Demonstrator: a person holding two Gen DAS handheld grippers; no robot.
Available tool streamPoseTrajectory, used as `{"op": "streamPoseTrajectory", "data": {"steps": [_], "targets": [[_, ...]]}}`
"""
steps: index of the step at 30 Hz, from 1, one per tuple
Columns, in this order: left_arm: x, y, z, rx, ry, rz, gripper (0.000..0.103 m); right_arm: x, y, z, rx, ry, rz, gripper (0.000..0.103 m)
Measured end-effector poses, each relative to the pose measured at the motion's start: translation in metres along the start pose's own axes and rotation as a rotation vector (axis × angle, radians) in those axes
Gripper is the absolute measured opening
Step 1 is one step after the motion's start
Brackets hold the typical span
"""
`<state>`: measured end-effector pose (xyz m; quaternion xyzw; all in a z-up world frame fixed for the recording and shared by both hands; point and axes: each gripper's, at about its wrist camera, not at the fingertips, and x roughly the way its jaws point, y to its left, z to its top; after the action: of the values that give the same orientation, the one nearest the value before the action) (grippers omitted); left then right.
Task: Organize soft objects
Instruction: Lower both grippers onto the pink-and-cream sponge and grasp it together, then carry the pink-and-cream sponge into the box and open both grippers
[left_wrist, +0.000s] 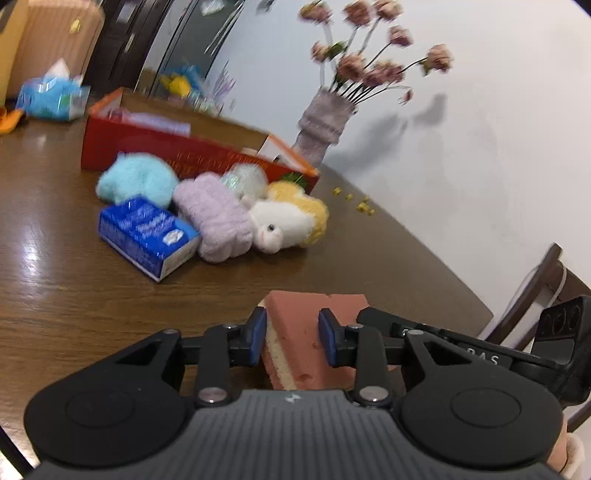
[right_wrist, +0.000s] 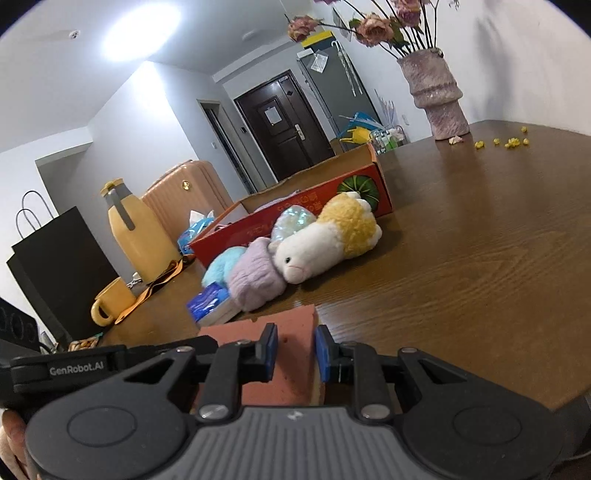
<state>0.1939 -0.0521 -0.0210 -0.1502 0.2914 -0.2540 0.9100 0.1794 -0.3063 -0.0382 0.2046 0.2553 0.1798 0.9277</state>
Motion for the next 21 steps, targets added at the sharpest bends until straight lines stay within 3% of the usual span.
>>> {"op": "streamPoseTrajectory", "data": {"steps": [6, 13, 19, 21], "targets": [[-0.033, -0.014, 0.003, 0.038, -0.085, -0.016, 0.026, -0.027, 0.018, 0.002, -0.029, -0.057, 0.025, 0.021], [-0.027, -0.014, 0.021, 0.061, -0.137, -0.027, 0.026, -0.023, 0.024, 0.02, -0.056, -0.103, 0.026, 0.021], [0.007, -0.005, 0.09, 0.05, -0.177, -0.033, 0.026, 0.011, 0.029, 0.082, -0.129, -0.136, 0.015, 0.021], [0.028, 0.001, 0.12, 0.028, -0.158, -0.03, 0.026, 0.029, 0.028, 0.111, -0.144, -0.145, 0.007, 0.021]]}}
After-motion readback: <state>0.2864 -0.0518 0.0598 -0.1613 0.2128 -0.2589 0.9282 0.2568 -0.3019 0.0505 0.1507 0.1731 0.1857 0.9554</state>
